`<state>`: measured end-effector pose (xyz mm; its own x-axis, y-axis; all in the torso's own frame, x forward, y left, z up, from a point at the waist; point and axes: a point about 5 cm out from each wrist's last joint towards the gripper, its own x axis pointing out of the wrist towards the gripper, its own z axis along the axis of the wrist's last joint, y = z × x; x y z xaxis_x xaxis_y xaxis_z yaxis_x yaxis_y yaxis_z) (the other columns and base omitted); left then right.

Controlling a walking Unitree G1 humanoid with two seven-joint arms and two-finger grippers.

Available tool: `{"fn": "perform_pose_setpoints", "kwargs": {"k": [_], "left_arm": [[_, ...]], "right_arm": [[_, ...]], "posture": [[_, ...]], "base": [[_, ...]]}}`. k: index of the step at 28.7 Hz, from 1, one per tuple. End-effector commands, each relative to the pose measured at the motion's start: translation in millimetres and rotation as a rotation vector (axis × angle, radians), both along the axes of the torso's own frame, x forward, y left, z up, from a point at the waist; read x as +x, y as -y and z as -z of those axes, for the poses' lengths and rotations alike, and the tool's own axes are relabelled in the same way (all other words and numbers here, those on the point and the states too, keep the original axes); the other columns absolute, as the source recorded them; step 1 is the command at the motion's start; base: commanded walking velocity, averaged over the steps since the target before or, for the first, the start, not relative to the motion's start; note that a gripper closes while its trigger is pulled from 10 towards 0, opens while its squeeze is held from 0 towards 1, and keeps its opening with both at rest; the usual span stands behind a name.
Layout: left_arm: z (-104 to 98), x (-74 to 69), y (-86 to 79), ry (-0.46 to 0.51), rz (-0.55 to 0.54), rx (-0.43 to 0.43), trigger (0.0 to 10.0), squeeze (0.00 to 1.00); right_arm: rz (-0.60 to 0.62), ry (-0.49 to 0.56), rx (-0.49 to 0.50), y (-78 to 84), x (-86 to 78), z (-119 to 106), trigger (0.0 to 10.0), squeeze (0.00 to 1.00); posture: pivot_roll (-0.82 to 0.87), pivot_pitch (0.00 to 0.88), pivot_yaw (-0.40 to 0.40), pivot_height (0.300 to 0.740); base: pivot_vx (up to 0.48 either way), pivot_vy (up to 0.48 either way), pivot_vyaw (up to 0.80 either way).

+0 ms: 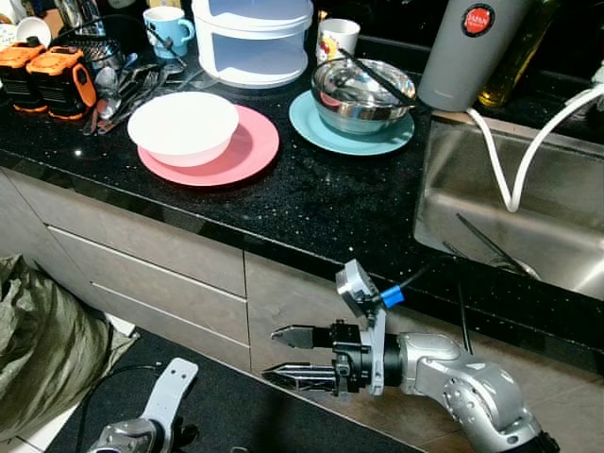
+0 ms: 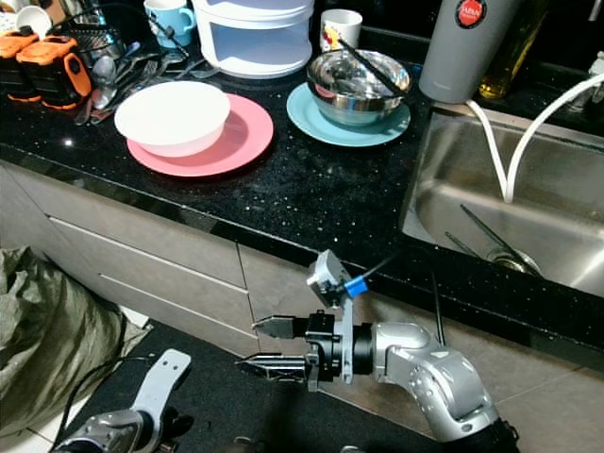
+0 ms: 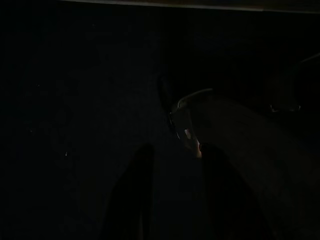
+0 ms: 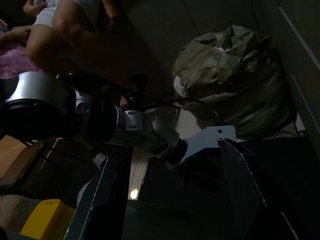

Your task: Kitchen organization

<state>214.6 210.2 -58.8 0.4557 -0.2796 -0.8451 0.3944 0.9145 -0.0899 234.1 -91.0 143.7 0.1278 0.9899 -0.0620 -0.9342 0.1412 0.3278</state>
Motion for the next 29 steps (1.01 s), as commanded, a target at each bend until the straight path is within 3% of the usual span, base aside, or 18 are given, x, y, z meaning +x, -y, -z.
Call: {"fn": "perform_pose_setpoints", "kwargs": {"k": [1, 17, 25, 27, 29], "left_arm": [[4, -7.6, -0.9, -0.039, 0.017, 0.009, 10.0, 0.0], [6, -9.7, -1.2, -0.033, -0.012, 0.002, 10.0, 0.0], [4, -7.2, -3.8, -0.023, -0.025, 0.02, 10.0, 0.0], [4, -6.6, -4.4, -0.015, -0.043, 0.022, 10.0, 0.0], [4, -6.1, -5.3, -0.004, -0.079, 0.019, 10.0, 0.0]], "right_arm": [[0.008, -0.008, 0.001, -0.3, -1.6, 1, 10.0, 0.0], [-0.012, -0.024, 0.008, -0.7, -3.6, 2, 10.0, 0.0], [-0.012, 0.073, 0.099, -2.0, -4.2, -12, 10.0, 0.0], [0.013, 0.098, 0.124, -1.9, -0.8, -17, 10.0, 0.0], [0.132, 0.142, 0.204, -4.3, 15.5, -33, 10.0, 0.0]], "posture": [[-0.02, 0.151, 0.01, 0.74], [-0.01, 0.137, -0.029, 0.74], [0.02, 0.13, -0.019, 0.74], [0.02, 0.13, -0.02, 0.74], [0.02, 0.127, -0.022, 0.74]], "base": [[0.0, 0.0, 0.0], [0.0, 0.0, 0.0], [0.0, 0.0, 0.0], [0.0, 0.0, 0.0], [0.0, 0.0, 0.0]]}}
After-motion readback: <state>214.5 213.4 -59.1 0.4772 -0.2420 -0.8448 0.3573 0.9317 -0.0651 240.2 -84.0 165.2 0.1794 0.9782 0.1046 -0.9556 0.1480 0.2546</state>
